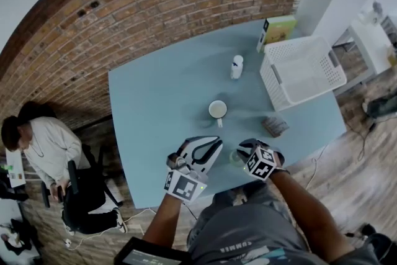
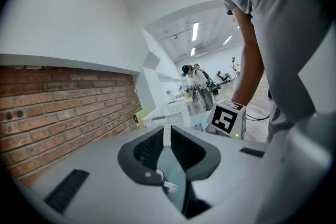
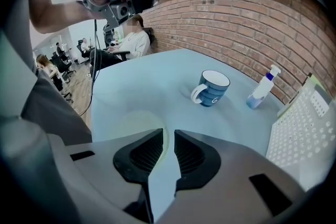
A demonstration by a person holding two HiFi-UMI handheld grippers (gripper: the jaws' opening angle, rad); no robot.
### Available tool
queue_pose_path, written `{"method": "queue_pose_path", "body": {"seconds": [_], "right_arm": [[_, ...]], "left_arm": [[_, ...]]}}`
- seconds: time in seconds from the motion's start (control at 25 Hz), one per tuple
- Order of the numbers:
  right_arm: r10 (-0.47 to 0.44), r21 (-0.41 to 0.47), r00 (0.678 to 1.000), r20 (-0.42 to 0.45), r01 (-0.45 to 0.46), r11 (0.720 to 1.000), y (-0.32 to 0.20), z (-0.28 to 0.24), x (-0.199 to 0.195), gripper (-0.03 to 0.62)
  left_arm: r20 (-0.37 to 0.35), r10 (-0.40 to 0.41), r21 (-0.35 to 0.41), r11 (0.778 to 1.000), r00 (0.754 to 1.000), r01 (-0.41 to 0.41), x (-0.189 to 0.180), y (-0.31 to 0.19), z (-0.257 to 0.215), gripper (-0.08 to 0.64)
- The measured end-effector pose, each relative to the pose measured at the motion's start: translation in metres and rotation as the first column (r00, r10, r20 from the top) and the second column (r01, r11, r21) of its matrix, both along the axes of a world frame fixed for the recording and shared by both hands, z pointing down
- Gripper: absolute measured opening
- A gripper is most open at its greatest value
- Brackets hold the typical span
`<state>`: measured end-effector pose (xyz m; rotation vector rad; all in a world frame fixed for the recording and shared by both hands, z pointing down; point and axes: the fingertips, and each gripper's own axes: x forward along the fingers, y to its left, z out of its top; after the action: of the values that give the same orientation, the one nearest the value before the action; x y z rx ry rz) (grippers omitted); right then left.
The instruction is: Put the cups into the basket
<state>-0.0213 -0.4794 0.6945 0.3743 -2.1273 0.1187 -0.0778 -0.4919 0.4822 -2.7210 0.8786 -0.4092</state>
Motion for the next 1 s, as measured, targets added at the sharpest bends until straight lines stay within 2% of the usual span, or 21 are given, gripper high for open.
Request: {"method": "queue_pose_path", "body": {"seconds": [0.12, 0.48, 1.0], "right_arm": [[-0.003, -0.013, 1.0, -0.008, 0.003, 1.0, 0.002, -0.001, 0.001, 0.037], [0.019, -0.009, 1.0, 0.005, -0.019, 1.0, 0.002, -0.014, 0.005, 0.032], [0.097, 0.074, 0.991, 0.09, -0.104, 0.992, -0.012, -0.072, 0.016, 0.032]], "left_arm": [[0.012, 0.002, 0.004, 1.0, 1.0, -0.002, 0.0, -0.001, -0.001, 0.031], [-0.004, 0.018, 0.003, 1.0, 1.0, -0.018, 0.007, 0.0, -0.001, 0.031], [-0.01, 0.037, 0.018, 0.999, 0.999, -0.037, 0.026, -0.006, -0.008, 0.031]]}}
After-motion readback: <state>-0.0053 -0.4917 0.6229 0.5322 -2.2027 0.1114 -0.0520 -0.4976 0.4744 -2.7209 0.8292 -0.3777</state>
